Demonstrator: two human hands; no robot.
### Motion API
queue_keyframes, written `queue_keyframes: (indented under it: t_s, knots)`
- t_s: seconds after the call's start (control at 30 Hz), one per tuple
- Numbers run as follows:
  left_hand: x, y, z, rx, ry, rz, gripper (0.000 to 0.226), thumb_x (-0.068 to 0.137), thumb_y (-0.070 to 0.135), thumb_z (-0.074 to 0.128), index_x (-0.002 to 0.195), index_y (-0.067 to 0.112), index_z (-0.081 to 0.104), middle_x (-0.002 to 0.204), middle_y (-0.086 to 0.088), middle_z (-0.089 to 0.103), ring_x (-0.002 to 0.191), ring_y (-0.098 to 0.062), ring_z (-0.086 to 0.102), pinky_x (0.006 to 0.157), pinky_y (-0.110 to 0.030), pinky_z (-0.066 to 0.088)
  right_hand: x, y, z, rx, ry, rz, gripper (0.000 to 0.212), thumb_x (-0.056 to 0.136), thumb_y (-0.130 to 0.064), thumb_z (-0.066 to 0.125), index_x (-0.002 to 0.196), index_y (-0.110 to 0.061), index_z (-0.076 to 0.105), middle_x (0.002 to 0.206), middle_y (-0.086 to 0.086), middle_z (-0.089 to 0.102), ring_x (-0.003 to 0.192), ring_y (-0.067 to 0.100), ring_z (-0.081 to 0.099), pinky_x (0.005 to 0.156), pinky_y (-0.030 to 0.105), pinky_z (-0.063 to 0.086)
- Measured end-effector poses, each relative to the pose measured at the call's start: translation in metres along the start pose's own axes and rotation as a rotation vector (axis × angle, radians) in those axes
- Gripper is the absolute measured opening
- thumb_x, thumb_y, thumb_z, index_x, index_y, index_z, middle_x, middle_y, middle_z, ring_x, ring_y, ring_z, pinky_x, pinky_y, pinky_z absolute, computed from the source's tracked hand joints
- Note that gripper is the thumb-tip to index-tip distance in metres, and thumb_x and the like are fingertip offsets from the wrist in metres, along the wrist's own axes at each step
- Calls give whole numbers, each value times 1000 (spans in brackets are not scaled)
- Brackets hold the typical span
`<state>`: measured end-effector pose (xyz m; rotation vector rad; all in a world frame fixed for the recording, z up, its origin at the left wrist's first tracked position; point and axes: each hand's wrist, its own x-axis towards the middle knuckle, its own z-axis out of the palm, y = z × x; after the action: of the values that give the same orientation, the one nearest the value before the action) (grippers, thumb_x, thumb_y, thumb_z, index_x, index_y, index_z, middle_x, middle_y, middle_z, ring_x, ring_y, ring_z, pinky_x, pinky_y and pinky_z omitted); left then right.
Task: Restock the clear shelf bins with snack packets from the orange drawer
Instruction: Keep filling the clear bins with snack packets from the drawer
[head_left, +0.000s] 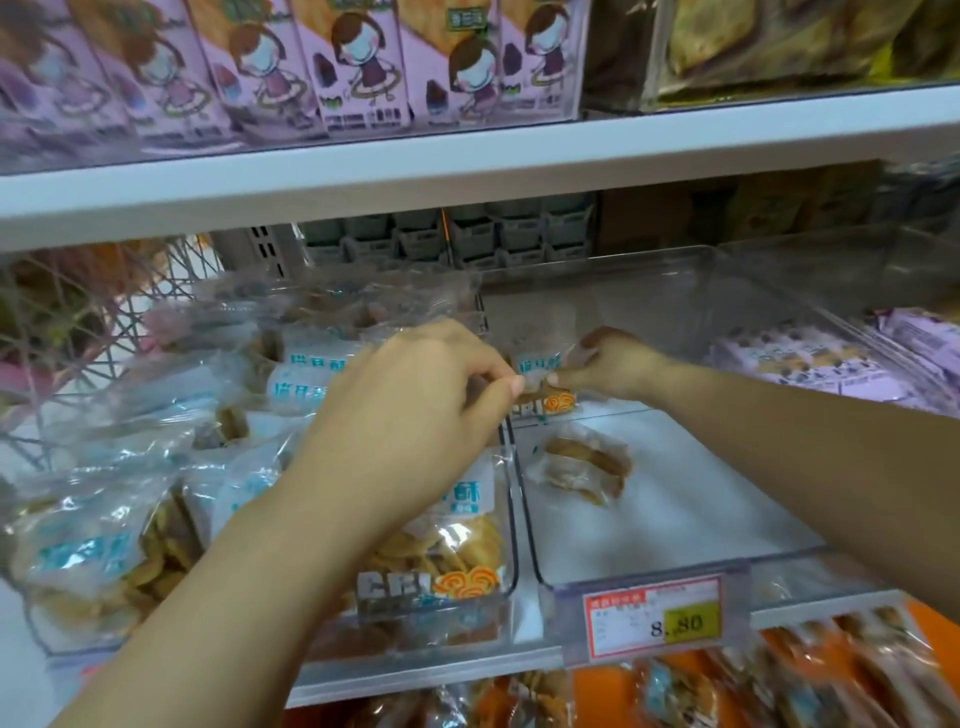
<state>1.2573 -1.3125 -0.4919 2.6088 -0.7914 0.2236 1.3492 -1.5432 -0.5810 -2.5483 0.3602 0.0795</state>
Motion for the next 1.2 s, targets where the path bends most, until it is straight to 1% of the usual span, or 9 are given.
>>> queue_keyframes:
  t_s: [0.17, 0.27, 0.37, 0.47, 0.57, 0.8, 0.97, 1.07, 1.2]
  knots:
    - [0, -2, 2, 5, 9, 9, 28, 89, 46, 44, 92, 34, 69, 101, 15, 59, 92, -8, 56, 83, -37, 48, -53, -13, -28, -154, -53, -177, 32, 80, -36, 72, 97, -13, 58, 89, -1, 56, 84, 15, 52, 64, 25, 40]
    - [-1, -2, 2, 15, 14, 6, 24, 91, 43, 47, 93, 34, 69, 102, 15, 59, 93, -8, 56, 84, -36, 48, -82, -17, -9, -455, -333, -297, 62, 71, -47, 77, 121, -23, 50, 100, -12, 54, 91, 12, 56, 76, 27, 47]
    - [-3, 0, 2, 25, 11, 6, 26, 90, 45, 45, 93, 35, 70, 102, 15, 60, 94, -8, 56, 84, -35, 47, -86, -10, 0, -612, -288, -346, 57, 77, -39, 74, 124, -24, 47, 115, -5, 55, 98, 17, 55, 78, 27, 46]
    - [-4, -1, 1, 22, 10, 14, 24, 91, 43, 48, 93, 35, 70, 103, 16, 60, 94, -9, 57, 84, -37, 48, -80, -6, -25, 19, -376, -143, 24, 86, -8, 61, 107, -15, 55, 98, 7, 62, 83, 18, 59, 67, 26, 50]
    - [-4, 1, 1, 34, 8, 6, 22, 93, 41, 49, 94, 34, 70, 104, 17, 60, 94, -9, 56, 83, -35, 48, -75, 7, -37, 508, -426, 35, 26, 88, 9, 48, 106, -7, 57, 99, 16, 63, 86, 22, 62, 73, 35, 58]
    - [-4, 1, 1, 50, 9, 11, 23, 92, 42, 49, 96, 34, 70, 105, 16, 59, 96, -9, 56, 83, -35, 47, -66, 29, -34, 229, -313, 112, 35, 93, -1, 51, 127, -12, 49, 101, 9, 59, 87, 18, 59, 74, 35, 57]
    - [-3, 1, 2, 61, 16, 8, 24, 93, 42, 48, 97, 33, 70, 108, 16, 59, 98, -10, 56, 83, -34, 47, -75, 34, -26, 139, -457, 109, 80, 75, -34, 78, 139, -19, 32, 107, 10, 66, 91, 17, 65, 69, 28, 56]
    - [-3, 1, 2, 69, 17, 3, 24, 94, 42, 48, 98, 34, 69, 109, 17, 59, 97, -9, 55, 78, -30, 44, -78, 30, -17, 42, -409, 106, 69, 75, -39, 77, 128, -13, 42, 88, 9, 70, 70, 14, 63, 63, 25, 53]
    - [-3, 0, 2, 65, 26, 9, 24, 93, 42, 48, 97, 33, 70, 108, 16, 60, 98, -9, 56, 80, -31, 45, -77, 24, -12, 59, -413, 134, 42, 79, -39, 73, 102, -5, 64, 78, 5, 63, 64, 12, 59, 58, 20, 52]
